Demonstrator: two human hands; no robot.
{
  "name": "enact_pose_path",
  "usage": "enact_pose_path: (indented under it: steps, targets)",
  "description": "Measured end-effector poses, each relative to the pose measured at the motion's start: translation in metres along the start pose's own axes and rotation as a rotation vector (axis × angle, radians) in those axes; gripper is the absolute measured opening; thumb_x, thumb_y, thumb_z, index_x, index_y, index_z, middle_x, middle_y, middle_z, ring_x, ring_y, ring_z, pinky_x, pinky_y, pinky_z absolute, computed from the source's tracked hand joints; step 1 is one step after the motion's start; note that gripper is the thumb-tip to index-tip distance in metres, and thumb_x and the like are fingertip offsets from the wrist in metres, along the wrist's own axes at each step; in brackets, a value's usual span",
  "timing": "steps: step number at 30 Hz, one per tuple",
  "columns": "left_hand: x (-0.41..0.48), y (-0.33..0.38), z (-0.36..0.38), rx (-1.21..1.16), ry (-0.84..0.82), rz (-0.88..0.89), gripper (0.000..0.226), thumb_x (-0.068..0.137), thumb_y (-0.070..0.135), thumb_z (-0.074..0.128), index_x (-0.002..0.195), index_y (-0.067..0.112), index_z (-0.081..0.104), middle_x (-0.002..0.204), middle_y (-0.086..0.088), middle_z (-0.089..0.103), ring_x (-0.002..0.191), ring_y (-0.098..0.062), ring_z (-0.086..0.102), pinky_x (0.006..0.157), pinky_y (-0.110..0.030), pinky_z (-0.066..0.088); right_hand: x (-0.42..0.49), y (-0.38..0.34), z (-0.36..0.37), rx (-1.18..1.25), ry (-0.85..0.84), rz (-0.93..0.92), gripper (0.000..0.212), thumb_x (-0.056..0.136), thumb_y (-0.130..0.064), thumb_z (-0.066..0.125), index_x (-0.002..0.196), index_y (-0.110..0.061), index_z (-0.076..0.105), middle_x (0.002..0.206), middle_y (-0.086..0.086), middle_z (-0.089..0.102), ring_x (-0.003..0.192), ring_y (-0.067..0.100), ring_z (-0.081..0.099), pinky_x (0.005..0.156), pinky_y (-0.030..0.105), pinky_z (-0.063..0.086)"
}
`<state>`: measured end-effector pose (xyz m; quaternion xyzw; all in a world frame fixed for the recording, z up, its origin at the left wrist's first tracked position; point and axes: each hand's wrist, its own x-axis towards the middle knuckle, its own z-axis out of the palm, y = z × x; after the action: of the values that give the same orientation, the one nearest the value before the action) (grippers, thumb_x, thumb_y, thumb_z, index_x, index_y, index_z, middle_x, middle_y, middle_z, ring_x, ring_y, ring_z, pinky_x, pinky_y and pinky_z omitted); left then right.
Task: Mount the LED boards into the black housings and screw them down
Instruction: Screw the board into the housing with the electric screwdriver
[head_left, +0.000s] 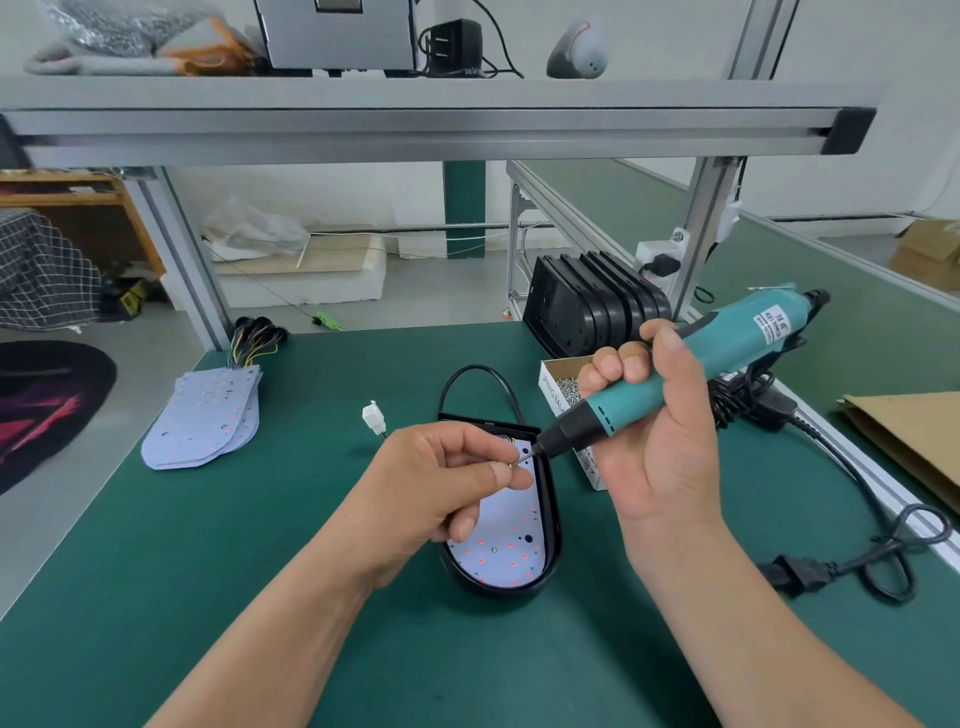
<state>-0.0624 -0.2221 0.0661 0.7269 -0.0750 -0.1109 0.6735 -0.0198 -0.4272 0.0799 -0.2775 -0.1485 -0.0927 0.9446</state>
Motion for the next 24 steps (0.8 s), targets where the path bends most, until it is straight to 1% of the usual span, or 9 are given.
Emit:
enact_pose_path:
  steps: [5,9,12,16,18,21,24]
  targets:
    - [0.001,-0.001,0.002,0.027,0.067,0.041,0.015,0.096,0.015,0.076,0.093,0.029,0.077,0.103,-0.001,0.082,0.04,-0.011,0.043,0.047,-0.019,0.042,0.0,0.003,0.003,-0.056,-0.007,-0.029,0.005,0.105,-0.023,0.06,0.102,-0.018,0.059,0.074,-0.003,0.052,0.074,0.016,0.054,0.076,0.03,0.051]
    - [0.003,-0.004,0.003,0.148,0.12,0.108,0.027,0.098,0.01,0.072,0.091,0.037,0.073,0.099,0.005,0.082,0.039,-0.015,0.045,0.048,-0.023,0.046,0.0,0.008,0.001,-0.07,0.064,-0.011,0.011,0.102,-0.027,0.064,0.101,-0.018,0.059,0.076,-0.002,0.051,0.074,0.016,0.055,0.077,0.03,0.051]
    - [0.004,-0.007,0.004,0.193,0.142,0.115,0.031,0.098,0.011,0.071,0.092,0.041,0.072,0.097,0.009,0.082,0.04,-0.016,0.046,0.049,-0.025,0.048,0.0,0.011,-0.001,-0.073,0.108,-0.002,0.011,0.104,-0.027,0.063,0.1,-0.017,0.06,0.076,-0.002,0.05,0.073,0.016,0.055,0.079,0.031,0.05]
    - [0.005,-0.008,0.005,0.203,0.138,0.103,0.032,0.099,0.013,0.07,0.093,0.044,0.072,0.099,0.011,0.082,0.041,-0.015,0.047,0.051,-0.026,0.05,0.001,0.012,-0.005,-0.045,0.15,0.011,0.014,0.105,-0.029,0.063,0.103,-0.016,0.059,0.077,-0.001,0.049,0.074,0.017,0.054,0.08,0.033,0.049]
    - [0.005,-0.009,0.004,0.196,0.126,0.096,0.03,0.099,0.014,0.07,0.096,0.044,0.072,0.101,0.012,0.081,0.042,-0.016,0.046,0.052,-0.026,0.05,0.001,0.012,-0.006,-0.031,0.166,0.017,0.015,0.105,-0.029,0.064,0.104,-0.015,0.058,0.077,0.0,0.048,0.074,0.017,0.054,0.08,0.032,0.049]
    - [0.005,-0.01,0.003,0.192,0.115,0.089,0.025,0.1,0.014,0.069,0.107,0.037,0.073,0.105,0.014,0.081,0.043,-0.016,0.046,0.053,-0.025,0.05,0.003,0.012,-0.007,-0.021,0.175,0.018,0.015,0.105,-0.028,0.064,0.104,-0.014,0.058,0.076,0.0,0.048,0.073,0.017,0.054,0.078,0.032,0.05]
    - [0.005,-0.01,0.003,0.203,0.112,0.084,0.028,0.101,0.013,0.066,0.117,0.036,0.071,0.11,0.02,0.079,0.043,-0.017,0.047,0.054,-0.025,0.051,0.004,0.012,-0.008,-0.013,0.18,0.017,0.015,0.105,-0.027,0.065,0.104,-0.013,0.059,0.075,0.0,0.048,0.073,0.017,0.055,0.077,0.032,0.051]
